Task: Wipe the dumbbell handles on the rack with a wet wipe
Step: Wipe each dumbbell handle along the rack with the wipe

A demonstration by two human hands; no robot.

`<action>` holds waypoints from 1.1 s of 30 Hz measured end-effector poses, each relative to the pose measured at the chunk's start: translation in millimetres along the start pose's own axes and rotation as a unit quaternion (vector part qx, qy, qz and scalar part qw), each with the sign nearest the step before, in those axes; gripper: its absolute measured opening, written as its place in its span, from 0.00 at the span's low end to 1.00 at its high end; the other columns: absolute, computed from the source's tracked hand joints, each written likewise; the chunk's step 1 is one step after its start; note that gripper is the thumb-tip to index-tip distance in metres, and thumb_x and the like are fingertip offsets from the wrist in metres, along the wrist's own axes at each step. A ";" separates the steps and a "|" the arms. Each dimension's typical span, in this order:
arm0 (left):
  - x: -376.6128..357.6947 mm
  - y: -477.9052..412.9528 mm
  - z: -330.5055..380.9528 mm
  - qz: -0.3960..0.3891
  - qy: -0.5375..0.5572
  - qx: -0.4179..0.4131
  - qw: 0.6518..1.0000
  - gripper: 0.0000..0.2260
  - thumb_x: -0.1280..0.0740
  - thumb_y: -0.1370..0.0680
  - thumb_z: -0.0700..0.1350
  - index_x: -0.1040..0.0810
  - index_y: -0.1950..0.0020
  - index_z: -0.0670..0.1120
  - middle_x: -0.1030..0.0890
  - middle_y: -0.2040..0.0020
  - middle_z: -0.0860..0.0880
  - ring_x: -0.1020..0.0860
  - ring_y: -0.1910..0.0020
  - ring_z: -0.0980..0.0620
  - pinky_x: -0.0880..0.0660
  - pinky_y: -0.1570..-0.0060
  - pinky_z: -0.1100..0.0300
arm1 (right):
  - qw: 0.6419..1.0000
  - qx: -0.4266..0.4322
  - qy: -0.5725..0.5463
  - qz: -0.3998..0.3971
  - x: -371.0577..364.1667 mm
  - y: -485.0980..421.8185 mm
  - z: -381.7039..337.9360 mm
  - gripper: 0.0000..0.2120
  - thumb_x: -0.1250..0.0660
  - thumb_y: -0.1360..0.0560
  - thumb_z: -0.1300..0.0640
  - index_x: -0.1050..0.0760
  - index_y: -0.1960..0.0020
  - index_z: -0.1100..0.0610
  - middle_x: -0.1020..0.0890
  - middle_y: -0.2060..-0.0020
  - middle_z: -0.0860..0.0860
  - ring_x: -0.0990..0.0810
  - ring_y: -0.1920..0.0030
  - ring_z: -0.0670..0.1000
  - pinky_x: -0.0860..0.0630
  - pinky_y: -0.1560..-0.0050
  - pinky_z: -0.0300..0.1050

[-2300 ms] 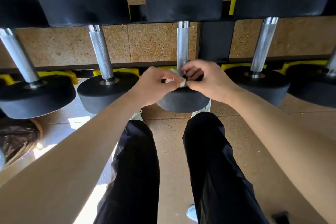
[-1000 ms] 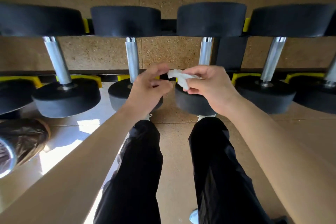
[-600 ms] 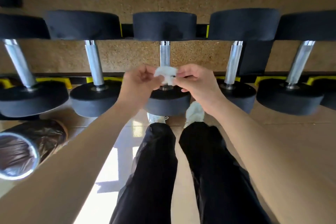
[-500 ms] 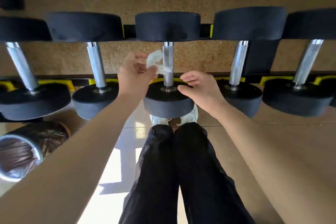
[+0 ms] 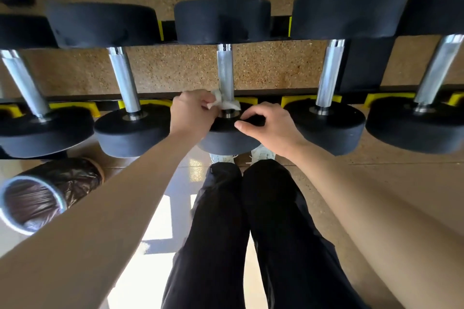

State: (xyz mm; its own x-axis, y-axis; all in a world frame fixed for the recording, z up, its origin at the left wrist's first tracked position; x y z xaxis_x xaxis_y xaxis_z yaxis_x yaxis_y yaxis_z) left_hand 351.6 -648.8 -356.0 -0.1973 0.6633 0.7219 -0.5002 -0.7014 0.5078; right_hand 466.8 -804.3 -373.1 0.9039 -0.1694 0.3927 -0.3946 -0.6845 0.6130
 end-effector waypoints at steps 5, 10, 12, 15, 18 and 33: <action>23.6 -13.6 51.5 0.126 0.058 -0.092 0.986 0.06 0.26 0.25 0.42 0.16 0.49 0.44 0.20 0.57 0.55 0.23 0.60 0.58 0.30 0.59 0.77 | 1.000 0.002 0.005 -0.005 -1.1 -0.4 2.8 0.14 0.27 0.28 0.39 0.17 0.49 0.47 0.19 0.49 0.45 0.26 0.41 0.49 0.29 0.39 0.47; -12.8 -17.1 33.6 0.071 0.033 -0.044 0.996 0.06 0.27 0.26 0.37 0.15 0.52 0.45 0.16 0.49 0.46 0.18 0.53 0.46 0.21 0.53 0.56 | 1.000 -0.015 -0.006 -0.021 1.2 -2.5 -0.7 0.13 0.26 0.28 0.44 0.17 0.47 0.50 0.17 0.50 0.44 0.21 0.45 0.44 0.25 0.42 0.43; -24.8 -7.8 25.0 0.021 0.015 -0.023 0.999 0.06 0.26 0.26 0.39 0.14 0.52 0.47 0.16 0.50 0.47 0.18 0.54 0.46 0.22 0.56 0.55 | 0.999 -0.030 -0.030 0.004 7.4 -3.4 -1.8 0.15 0.24 0.28 0.48 0.20 0.45 0.53 0.15 0.52 0.45 0.18 0.48 0.43 0.23 0.42 0.44; -27.0 -1.0 15.3 -0.016 0.050 0.018 0.998 0.08 0.24 0.27 0.44 0.14 0.48 0.51 0.17 0.57 0.55 0.22 0.60 0.55 0.29 0.66 0.69 | 0.990 -0.063 -0.122 0.038 12.1 -5.2 -4.7 0.18 0.24 0.28 0.51 0.25 0.41 0.52 0.15 0.52 0.45 0.17 0.52 0.42 0.20 0.44 0.43; -21.6 4.2 22.7 -0.043 0.169 0.001 0.985 0.10 0.23 0.28 0.40 0.17 0.49 0.50 0.16 0.58 0.55 0.19 0.61 0.59 0.24 0.61 0.70 | 0.987 -0.043 -0.145 0.050 6.6 -13.0 -21.8 0.18 0.24 0.28 0.52 0.23 0.40 0.51 0.15 0.51 0.45 0.15 0.53 0.44 0.18 0.46 0.47; -34.3 5.1 -22.8 -0.154 0.198 -0.010 0.968 0.20 0.29 0.23 0.41 0.24 0.31 0.52 0.20 0.44 0.58 0.22 0.45 0.58 0.25 0.36 0.53 | 0.980 -0.107 -0.024 0.167 -0.7 -42.0 -22.9 0.08 0.27 0.24 0.59 0.15 0.45 0.57 0.14 0.50 0.52 0.17 0.51 0.49 0.22 0.43 0.39</action>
State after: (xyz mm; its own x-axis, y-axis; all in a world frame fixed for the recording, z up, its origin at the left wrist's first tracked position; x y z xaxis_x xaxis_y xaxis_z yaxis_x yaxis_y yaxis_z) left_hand 336.6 -669.1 -388.9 -0.3409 0.8914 0.2987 -0.6025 -0.4510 0.6585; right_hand 479.0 -759.2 -383.5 0.7233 -0.3947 0.5666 -0.6905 -0.4225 0.5871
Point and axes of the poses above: each hand's wrist, its own y-axis away from the middle knuckle, its own x-axis out of the back of the hand, z = x × y, the point moved 8 cm from there along -y, towards the middle knuckle
